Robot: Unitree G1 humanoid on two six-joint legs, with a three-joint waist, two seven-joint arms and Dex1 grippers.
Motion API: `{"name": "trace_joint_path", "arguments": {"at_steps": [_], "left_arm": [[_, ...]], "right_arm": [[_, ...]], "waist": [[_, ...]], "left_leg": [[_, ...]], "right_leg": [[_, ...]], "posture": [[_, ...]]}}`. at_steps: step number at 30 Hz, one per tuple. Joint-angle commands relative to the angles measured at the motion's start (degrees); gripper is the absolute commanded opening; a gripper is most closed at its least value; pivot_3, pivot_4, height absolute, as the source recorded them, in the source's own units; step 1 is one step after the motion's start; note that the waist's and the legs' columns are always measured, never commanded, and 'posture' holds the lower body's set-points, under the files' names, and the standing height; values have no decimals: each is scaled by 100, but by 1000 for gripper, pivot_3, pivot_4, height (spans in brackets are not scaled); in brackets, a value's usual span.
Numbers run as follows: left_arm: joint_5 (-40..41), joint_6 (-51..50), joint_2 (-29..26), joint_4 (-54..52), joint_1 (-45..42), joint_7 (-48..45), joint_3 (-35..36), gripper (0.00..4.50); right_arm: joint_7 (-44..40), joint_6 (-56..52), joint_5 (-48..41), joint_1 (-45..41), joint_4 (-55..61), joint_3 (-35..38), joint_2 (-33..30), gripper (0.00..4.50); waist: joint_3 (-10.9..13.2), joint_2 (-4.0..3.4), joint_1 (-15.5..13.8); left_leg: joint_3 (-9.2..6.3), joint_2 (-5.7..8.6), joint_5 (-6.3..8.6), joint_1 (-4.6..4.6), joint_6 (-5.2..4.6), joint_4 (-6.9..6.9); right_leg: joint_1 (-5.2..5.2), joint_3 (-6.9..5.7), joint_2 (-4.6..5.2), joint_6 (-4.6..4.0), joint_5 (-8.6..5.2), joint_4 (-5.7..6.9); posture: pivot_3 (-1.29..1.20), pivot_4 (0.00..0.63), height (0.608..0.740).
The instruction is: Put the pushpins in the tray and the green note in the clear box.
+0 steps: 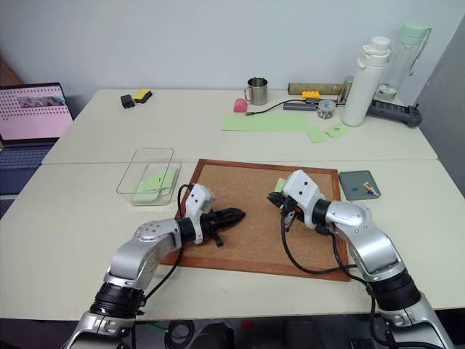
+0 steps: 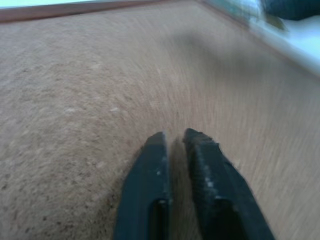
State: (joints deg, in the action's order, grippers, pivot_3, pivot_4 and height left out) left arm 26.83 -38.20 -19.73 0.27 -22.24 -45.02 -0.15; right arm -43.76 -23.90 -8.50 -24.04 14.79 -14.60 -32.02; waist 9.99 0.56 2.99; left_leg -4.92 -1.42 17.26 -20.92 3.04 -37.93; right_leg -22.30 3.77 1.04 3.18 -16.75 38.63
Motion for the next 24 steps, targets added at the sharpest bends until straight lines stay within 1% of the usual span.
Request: {"name": "trace_joint_path", "arguments": {"at_steps": [1,3,5,6,8,10,11,13,14,15,18,19,24], "left_arm": [[1132,-1013,9,-397,-360,-26,642,1539],[1611,-1483,59,-403,-484,52,894,1933],[2005,-1869,142,-364,-570,211,1102,2194],[2147,-2003,185,-351,-592,280,1170,2449],[2381,-2209,274,-350,-623,415,1282,2753],[2534,-2341,350,-344,-647,577,1358,3077],[2594,-2385,395,-331,-659,666,1393,3337],[2744,-2473,477,-287,-693,806,1478,3524],[2846,-2538,521,-263,-718,881,1540,3751],[2952,-2617,556,-243,-740,945,1593,3837],[3074,-2721,561,-271,-742,1002,1574,4362],[3087,-2757,567,-269,-745,1050,1549,4433],[3126,-2848,673,-131,-801,1237,1459,4433]], "right_arm": [[-258,390,72,-161,95,16,-104,0],[-418,632,184,-233,49,-45,-184,0],[-529,833,255,-323,22,-66,-222,0],[-568,932,299,-383,15,-76,-231,0],[-637,1094,384,-472,12,-94,-241,0],[-682,1206,451,-536,31,-114,-242,0],[-702,1272,491,-568,43,-128,-248,0],[-760,1437,607,-632,85,-189,-274,0],[-785,1498,660,-650,114,-216,-276,0],[-806,1576,726,-670,145,-253,-282,0],[-827,1712,848,-709,193,-314,-264,0],[-828,1740,883,-722,201,-325,-248,0],[-822,1862,1024,-853,235,-385,-138,0]], "waist": [[5,7,-1],[6,9,-3],[7,9,-6],[7,9,-8],[10,13,-12],[15,19,-14],[16,21,-17],[17,23,-29],[19,25,-34],[21,29,-34],[25,34,-50],[25,34,-56],[25,35,-68]], "left_leg": [[-2,0,0,-1,0,0],[-1,0,0,-1,1,1],[-1,0,-1,-2,2,2],[-1,0,-1,-2,2,2],[-3,0,-1,-2,3,1],[-5,0,-2,-2,4,1],[-6,0,-3,-2,7,1],[-7,0,-7,-2,14,0],[-6,1,-8,-2,16,0],[-6,1,-10,-2,19,0],[-7,1,-17,-2,32,0],[-7,1,-17,-2,33,0],[-7,2,-19,-2,36,0]], "right_leg": [[0,-2,0,0,0,-1],[0,0,1,0,0,-5],[0,-1,3,0,0,-7],[0,0,3,0,0,-8],[0,-1,4,0,0,-7],[0,-2,4,0,0,-5],[0,-3,4,0,0,-5],[1,-3,5,0,0,-6],[0,-3,8,0,0,-6],[0,-2,8,0,0,-6],[0,-4,8,0,0,-5],[0,-3,8,0,0,-5],[0,-3,9,0,0,-5]], "posture": [[0,150,740],[0,150,740],[0,150,740],[0,150,740],[0,150,740],[0,150,740],[0,150,740],[0,150,740],[0,150,740],[0,150,740],[0,150,740],[0,150,740],[0,150,740]]}}
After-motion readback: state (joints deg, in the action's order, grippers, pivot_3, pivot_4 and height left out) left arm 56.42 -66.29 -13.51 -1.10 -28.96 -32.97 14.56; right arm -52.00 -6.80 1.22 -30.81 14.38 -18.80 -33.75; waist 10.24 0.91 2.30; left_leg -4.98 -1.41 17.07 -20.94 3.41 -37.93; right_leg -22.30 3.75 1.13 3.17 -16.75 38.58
